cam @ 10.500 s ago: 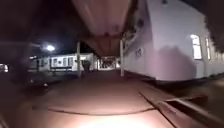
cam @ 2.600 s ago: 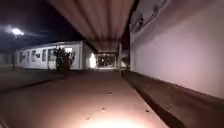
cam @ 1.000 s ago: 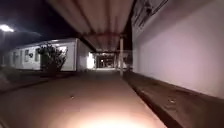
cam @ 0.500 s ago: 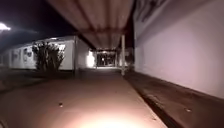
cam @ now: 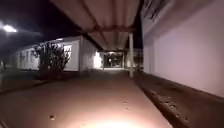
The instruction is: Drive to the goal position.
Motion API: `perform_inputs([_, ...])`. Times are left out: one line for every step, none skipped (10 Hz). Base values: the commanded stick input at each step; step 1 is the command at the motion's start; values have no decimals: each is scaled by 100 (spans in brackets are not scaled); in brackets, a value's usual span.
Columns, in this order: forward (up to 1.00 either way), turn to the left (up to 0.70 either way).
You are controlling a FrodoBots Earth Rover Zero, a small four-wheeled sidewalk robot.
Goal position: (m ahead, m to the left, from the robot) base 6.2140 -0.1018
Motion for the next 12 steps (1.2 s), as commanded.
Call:
perform_inputs([100,0])
perform_inputs([100,0])
perform_inputs([100,0])
perform_inputs([100,0])
perform_inputs([100,0])
perform_inputs([100,0])
perform_inputs([100,0])
perform_inputs([100,0])
perform_inputs([100,0])
perform_inputs([100,0])
perform_inputs([100,0])
perform_inputs([100,0])
